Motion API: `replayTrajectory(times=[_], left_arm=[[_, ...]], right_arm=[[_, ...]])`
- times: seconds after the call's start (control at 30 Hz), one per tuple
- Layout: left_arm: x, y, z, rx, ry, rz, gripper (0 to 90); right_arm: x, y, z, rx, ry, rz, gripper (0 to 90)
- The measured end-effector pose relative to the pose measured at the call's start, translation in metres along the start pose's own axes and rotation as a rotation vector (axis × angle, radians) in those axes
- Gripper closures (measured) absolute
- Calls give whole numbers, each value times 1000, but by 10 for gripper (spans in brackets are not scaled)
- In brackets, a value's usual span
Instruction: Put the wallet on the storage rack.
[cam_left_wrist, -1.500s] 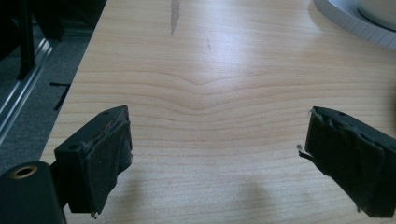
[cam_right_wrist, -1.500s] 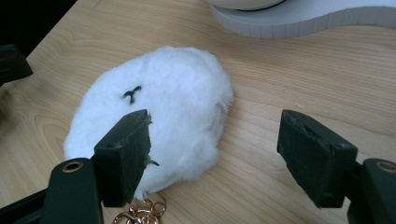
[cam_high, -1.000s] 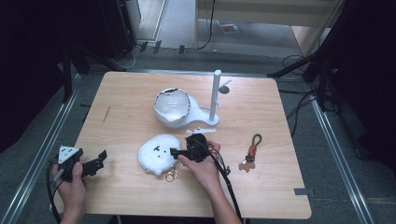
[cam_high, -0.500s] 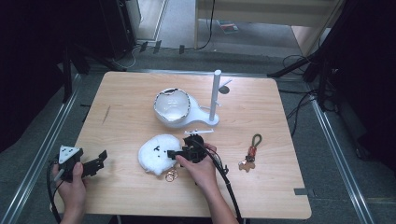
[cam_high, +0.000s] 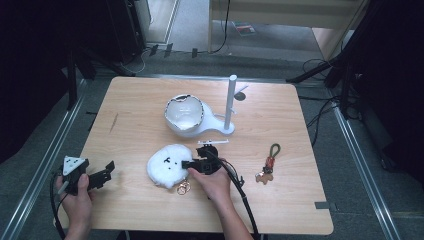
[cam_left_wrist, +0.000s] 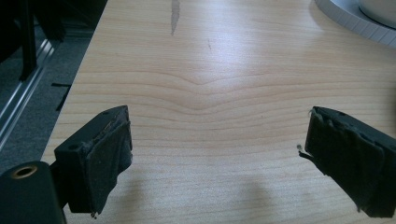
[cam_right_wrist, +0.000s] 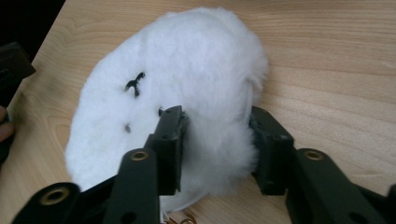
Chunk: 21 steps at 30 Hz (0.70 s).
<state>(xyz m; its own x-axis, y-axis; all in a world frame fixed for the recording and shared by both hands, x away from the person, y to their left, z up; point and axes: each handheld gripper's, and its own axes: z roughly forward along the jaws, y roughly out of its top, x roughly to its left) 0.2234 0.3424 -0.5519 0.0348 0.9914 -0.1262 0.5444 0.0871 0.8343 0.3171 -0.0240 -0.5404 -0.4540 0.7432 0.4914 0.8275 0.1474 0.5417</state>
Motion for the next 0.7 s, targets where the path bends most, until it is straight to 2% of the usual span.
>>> replayTrajectory(times=[0.1,0.27,0.33,0.37,0.43,0.5,0.53,0.57,0.63,0.7], left_arm=[[0,0,0,-1,0,-1,78],[0,0,0,0,-1,-3,78],[1,0,0,2,-1,-2,78],[1,0,0,2,0,-3,78],[1,0,0,2,1,-3,78],[0,0,0,2,1,-3,78],[0,0,0,3,1,-4,78],[0,0,0,3,1,-2,78],[0,0,0,3,2,-3,78],[0,0,0,3,2,-1,78]], right_arm=[[4,-3,0,-2,-24,-43,765],[9,-5,-2,-42,-37,-74,807],[12,-5,-6,-72,-40,-109,814],[16,-5,-12,-109,-47,-142,816],[17,-4,-14,-123,-49,-157,816],[22,-2,-25,-175,-65,-200,816],[22,-2,-25,-175,-65,-200,816],[25,-1,-32,-214,-78,-231,818],[26,-1,-35,-226,-83,-241,818],[30,-1,-45,-274,-105,-285,820]])
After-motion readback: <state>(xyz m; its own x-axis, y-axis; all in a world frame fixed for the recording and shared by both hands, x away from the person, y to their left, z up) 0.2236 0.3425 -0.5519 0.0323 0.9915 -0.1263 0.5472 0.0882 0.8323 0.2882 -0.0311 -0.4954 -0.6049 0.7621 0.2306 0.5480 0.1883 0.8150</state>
